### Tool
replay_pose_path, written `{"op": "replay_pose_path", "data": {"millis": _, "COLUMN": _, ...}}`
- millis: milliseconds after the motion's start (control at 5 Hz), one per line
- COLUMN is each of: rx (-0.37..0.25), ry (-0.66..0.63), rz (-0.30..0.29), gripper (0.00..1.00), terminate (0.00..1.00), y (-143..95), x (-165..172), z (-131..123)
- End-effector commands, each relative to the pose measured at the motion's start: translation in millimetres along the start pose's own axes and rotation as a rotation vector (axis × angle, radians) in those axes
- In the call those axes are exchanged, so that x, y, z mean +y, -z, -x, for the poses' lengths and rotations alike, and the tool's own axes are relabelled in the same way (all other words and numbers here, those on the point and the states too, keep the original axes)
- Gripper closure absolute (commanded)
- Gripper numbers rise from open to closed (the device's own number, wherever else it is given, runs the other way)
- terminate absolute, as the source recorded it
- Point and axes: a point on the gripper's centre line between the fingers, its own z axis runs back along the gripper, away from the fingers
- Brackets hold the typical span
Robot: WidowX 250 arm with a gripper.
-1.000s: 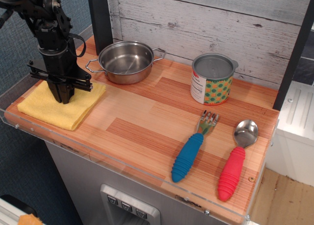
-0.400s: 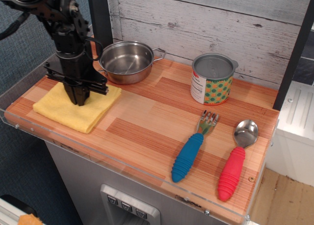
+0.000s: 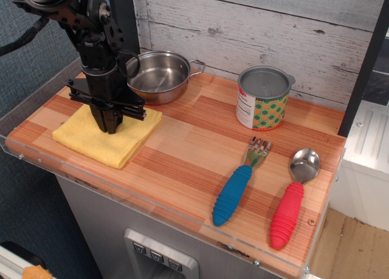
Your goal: Put the dish towel next to the fork
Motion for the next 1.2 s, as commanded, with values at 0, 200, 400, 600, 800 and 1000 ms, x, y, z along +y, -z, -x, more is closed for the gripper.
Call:
{"op": "replay_pose_path", "data": {"millis": 0, "rx": 0.038, "ry": -0.019, "rz": 0.000, "gripper": 1.00, "terminate": 0.00, "y": 0.6, "x": -21.7, "z": 3.9}}
{"op": "replay_pose_path", "data": {"millis": 200, "rx": 0.031, "ry": 0.004, "rz": 0.017, "gripper": 1.00, "terminate": 0.00, "y": -2.4, "x": -33.4, "z": 3.9}}
{"op": "replay_pose_path", "data": {"millis": 400, "rx": 0.033, "ry": 0.015, "rz": 0.022, "gripper": 1.00, "terminate": 0.00, "y": -5.6, "x": -42.3, "z": 6.1}}
{"op": "replay_pose_path", "data": {"millis": 600, "rx": 0.034, "ry": 0.004, "rz": 0.052, "gripper": 1.00, "terminate": 0.00, "y": -6.4, "x": -53.1, "z": 9.6}}
{"op": "replay_pose_path", "data": {"millis": 800, "rx": 0.042, "ry": 0.006, "rz": 0.088, "gripper": 1.00, "terminate": 0.00, "y": -3.3, "x": -65.9, "z": 10.7}}
{"op": "replay_pose_path", "data": {"millis": 1000, "rx": 0.054, "ry": 0.045, "rz": 0.105, "gripper": 1.00, "terminate": 0.00, "y": 0.0, "x": -83.2, "z": 9.0}}
